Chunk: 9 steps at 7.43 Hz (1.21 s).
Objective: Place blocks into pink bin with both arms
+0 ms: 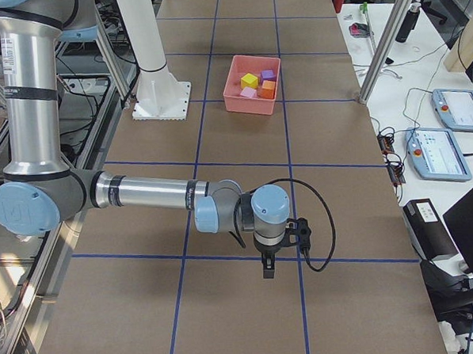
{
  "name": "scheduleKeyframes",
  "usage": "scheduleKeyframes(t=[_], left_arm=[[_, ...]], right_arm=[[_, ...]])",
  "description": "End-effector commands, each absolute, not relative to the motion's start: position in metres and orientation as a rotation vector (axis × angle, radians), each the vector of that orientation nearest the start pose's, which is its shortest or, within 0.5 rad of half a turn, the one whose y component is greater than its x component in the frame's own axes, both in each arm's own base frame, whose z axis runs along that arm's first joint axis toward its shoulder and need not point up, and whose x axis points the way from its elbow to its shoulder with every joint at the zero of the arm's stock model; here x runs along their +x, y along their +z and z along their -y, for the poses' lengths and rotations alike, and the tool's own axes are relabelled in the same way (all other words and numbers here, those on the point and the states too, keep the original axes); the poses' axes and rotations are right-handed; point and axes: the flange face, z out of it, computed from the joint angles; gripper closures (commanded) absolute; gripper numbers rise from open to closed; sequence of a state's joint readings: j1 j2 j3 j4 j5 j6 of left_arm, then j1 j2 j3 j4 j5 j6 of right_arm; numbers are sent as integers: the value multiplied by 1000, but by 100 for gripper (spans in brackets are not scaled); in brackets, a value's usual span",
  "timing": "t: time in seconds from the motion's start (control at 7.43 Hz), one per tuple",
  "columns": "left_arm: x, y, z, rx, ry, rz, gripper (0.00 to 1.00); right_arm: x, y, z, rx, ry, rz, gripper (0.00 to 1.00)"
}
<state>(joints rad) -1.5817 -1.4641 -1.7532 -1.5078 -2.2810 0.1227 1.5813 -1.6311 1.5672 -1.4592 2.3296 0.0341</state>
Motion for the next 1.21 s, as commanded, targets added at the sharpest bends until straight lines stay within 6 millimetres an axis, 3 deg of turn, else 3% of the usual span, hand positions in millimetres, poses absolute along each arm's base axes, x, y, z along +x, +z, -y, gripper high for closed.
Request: scheduleKeyframes(t=[0.0, 0.27, 1.08], left_arm=[[-73, 629, 447, 59, 112, -708, 0], [-73, 634, 446, 50, 108, -709, 0], [-73, 637, 447, 46, 107, -709, 0]], right_arm=[[68, 666, 472, 57, 18, 784, 0], [68, 652, 473, 75, 16, 785, 0], [68, 653, 473, 76, 16, 780, 0]])
